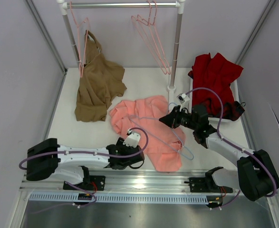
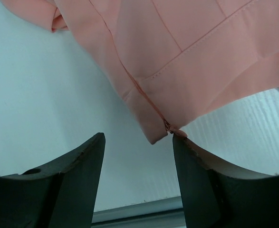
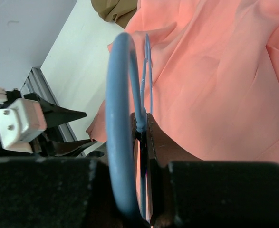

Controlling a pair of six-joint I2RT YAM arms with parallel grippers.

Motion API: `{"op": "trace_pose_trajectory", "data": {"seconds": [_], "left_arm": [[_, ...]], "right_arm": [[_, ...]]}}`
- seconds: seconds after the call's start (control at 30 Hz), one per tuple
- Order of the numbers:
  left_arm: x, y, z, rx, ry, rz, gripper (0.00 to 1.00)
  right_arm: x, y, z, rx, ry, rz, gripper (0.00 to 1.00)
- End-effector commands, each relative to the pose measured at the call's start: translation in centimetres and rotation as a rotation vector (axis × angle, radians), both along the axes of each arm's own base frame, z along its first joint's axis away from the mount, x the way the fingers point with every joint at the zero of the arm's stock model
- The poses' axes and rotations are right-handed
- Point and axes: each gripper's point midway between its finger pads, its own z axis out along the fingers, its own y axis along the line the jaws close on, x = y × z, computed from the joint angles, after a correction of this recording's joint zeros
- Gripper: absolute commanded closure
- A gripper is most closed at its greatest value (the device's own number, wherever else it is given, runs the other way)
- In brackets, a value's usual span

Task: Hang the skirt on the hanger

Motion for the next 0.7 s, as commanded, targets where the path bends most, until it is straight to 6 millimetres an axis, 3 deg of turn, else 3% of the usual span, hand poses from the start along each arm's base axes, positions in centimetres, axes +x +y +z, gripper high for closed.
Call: {"op": "trace_pose_trajectory", "data": {"seconds": [0.0, 0.13, 0.27, 0.43, 0.67], "left_arm": [[2.1, -0.4, 0.7, 0.003, -0.076, 0.039, 0.35], [4.0, -0.4, 0.4, -0.054, -0.075, 0.029, 0.38], [6.2, -0.9, 2.0, -0.139, -0.103, 0.016, 0.44], [8.3, -1.1, 2.9, -0.201, -0.069, -0.006, 0.73], [11.9, 0.4, 3.3, -0.377, 0.074, 0.081, 0.91]], "right_arm": [[0.6, 0.6, 2.6, 0.040, -0.055, 0.019, 1.00], [0.5, 0.5, 2.9, 0.042, -0.059, 0.017, 1.00], [0.5, 0.4, 3.0, 0.037, -0.061, 0.012, 1.00], [0.3, 0.1, 4.1, 0.047, -0.088, -0.002, 1.00], [-0.2, -0.3, 5.3, 0.074, -0.127, -0.028, 1.00]]}}
